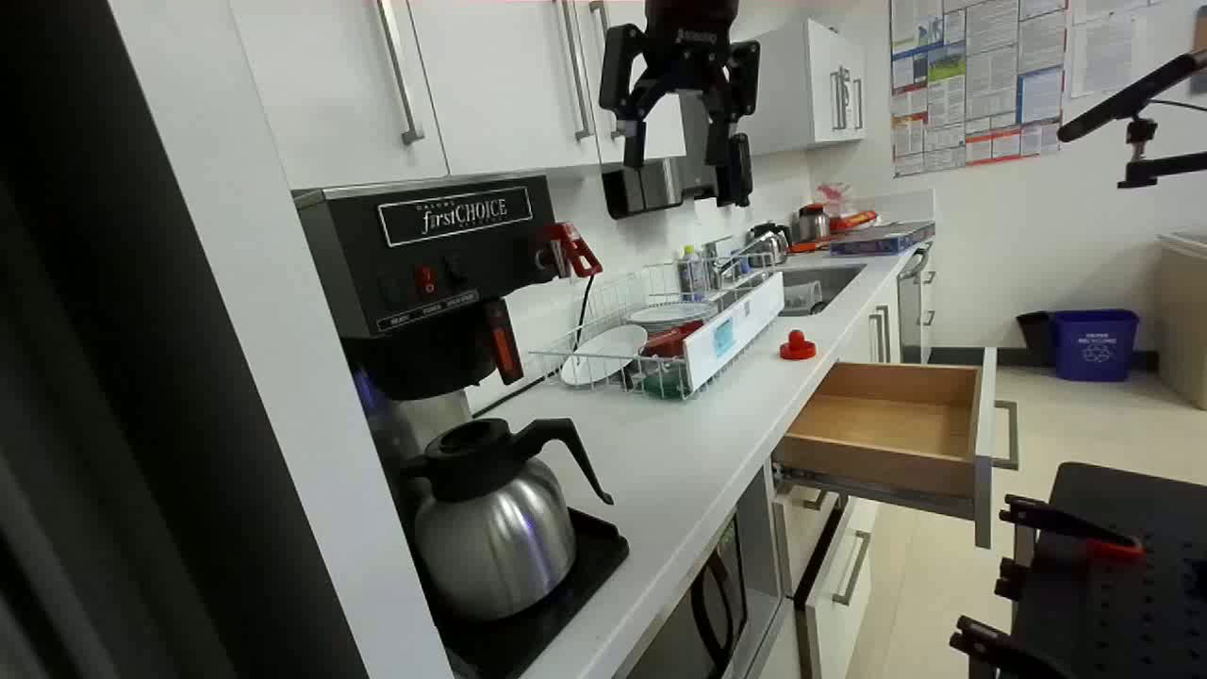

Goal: Close the top drawer

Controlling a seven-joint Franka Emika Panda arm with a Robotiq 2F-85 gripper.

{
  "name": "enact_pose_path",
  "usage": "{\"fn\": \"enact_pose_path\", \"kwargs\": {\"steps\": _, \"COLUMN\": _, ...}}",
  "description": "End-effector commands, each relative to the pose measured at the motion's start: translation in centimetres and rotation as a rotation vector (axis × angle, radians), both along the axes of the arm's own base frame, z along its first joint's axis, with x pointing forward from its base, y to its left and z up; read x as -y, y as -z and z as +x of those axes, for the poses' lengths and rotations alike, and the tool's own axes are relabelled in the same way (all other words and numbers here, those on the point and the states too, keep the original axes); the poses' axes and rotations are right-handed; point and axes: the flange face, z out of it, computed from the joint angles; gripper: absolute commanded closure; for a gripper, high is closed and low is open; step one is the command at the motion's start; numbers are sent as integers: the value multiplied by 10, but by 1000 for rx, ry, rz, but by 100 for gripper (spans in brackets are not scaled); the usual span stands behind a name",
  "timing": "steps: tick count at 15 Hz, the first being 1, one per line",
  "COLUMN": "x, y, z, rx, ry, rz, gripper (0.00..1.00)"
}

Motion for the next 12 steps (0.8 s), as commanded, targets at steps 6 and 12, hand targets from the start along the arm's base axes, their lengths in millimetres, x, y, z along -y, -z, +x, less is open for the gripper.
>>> {"fn": "enact_pose_path", "kwargs": {"steps": 6, "x": 4, "y": -1, "z": 1, "rx": 8, "ry": 2, "rz": 0, "gripper": 0}}
{"fn": "enact_pose_path", "kwargs": {"steps": 12, "x": 87, "y": 16, "z": -1, "rx": -7, "ry": 229, "rz": 14, "gripper": 0}}
